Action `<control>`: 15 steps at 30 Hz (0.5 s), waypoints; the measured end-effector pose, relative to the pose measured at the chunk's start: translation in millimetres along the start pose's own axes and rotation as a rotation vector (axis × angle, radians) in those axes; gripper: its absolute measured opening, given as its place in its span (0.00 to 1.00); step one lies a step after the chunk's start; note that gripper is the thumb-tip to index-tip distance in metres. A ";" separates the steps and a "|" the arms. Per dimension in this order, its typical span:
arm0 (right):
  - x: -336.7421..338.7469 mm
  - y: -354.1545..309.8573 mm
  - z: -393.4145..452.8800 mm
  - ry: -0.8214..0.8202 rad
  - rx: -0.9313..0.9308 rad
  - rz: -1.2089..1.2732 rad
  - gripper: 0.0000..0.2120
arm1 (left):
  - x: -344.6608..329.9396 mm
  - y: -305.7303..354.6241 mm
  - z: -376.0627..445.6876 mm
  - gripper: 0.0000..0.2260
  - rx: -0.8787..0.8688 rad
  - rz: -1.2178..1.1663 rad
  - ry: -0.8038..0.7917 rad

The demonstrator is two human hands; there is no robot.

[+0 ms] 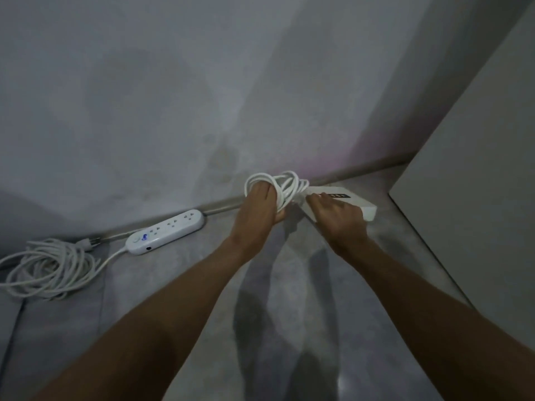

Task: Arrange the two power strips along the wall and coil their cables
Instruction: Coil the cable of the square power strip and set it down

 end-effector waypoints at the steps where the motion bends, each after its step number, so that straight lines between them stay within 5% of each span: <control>1: -10.3 -0.1 2.2 0.062 -0.004 -0.018 0.11 | -10.1 -6.9 1.3 0.18 -0.033 0.059 -0.035; 7: -56.0 17.6 7.5 0.141 -0.022 0.007 0.07 | -43.5 -72.3 -12.9 0.16 0.076 0.320 -0.144; 15: -83.1 -14.0 13.9 0.139 0.068 0.083 0.12 | -76.7 -78.1 -14.7 0.18 0.020 0.320 -0.266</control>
Point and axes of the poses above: each hand's wrist, its own z-axis towards the middle knuckle, its own x-axis out of the back of the hand, y = z × x, the point moved 6 cm from there along z, towards the middle knuckle, and after that the axes turned 5 degrees about -y, right-handed, at the moved point
